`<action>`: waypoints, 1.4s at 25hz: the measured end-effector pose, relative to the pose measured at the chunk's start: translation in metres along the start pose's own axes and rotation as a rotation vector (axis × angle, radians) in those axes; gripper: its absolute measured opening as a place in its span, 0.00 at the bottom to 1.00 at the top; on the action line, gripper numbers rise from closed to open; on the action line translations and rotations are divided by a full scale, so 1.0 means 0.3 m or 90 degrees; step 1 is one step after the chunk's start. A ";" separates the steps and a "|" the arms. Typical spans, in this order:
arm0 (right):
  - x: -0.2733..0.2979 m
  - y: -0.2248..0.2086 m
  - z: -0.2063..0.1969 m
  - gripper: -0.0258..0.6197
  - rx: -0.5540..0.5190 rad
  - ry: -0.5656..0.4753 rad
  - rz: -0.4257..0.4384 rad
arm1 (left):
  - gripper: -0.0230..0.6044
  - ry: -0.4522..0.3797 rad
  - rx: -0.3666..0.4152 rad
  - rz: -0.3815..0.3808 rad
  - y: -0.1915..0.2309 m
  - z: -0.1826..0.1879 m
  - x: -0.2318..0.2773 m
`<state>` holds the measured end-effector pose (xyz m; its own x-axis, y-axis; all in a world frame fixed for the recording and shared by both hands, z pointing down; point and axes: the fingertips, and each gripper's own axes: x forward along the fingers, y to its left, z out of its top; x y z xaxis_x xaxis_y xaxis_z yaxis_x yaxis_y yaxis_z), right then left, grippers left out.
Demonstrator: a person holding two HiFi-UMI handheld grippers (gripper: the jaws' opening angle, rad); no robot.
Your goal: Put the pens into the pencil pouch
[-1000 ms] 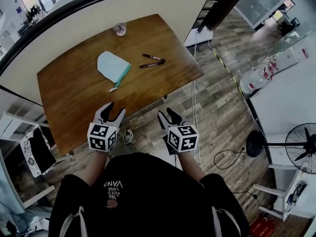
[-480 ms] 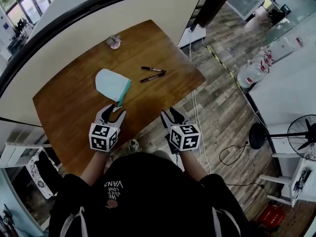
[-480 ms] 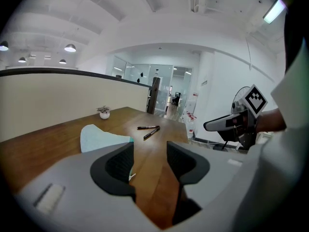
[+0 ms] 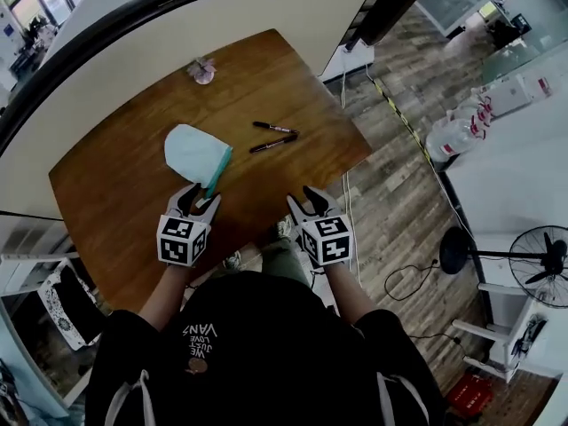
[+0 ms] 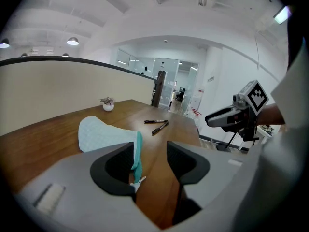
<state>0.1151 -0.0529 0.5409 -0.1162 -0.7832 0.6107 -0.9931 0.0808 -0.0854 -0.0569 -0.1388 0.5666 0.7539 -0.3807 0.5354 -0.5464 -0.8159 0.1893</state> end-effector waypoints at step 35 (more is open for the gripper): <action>0.576 -0.257 -0.021 0.23 -0.666 0.252 0.420 | 0.35 0.166 0.050 0.186 0.119 -0.127 0.230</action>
<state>0.1715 -0.1905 0.6581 -0.4044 -0.1927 0.8941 -0.2686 0.9595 0.0853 -0.0382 -0.1777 0.6418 0.4469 -0.4867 0.7506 -0.6875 -0.7237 -0.0599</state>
